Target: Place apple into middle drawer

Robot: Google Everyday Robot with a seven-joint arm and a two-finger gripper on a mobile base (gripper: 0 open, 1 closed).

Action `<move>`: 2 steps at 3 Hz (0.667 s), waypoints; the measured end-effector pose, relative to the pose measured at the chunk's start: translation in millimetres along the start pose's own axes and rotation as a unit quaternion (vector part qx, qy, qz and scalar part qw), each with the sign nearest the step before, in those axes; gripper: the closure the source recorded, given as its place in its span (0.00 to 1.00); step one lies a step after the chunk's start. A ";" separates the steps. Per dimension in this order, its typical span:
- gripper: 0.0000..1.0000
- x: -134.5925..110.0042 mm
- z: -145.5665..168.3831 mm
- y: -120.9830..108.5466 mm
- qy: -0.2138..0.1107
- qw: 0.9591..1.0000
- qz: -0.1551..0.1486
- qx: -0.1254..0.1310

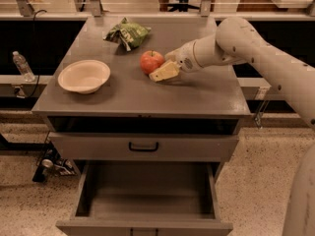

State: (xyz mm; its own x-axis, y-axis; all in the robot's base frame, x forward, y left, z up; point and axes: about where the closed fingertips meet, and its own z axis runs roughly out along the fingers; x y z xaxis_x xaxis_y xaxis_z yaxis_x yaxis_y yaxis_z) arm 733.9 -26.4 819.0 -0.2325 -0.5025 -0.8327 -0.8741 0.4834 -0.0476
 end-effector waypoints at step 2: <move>1.00 -3.4 -3.8 -0.8 -0.002 1.000 -0.002 0.002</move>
Offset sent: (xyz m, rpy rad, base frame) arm -0.0047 -0.0318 0.0274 0.0008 -0.1536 -0.0080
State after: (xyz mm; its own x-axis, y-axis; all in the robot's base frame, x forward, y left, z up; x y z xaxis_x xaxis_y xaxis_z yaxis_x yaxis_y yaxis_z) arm 733.8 -27.9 823.9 -0.2271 -0.5025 -0.8342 -0.8732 0.4843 -0.0541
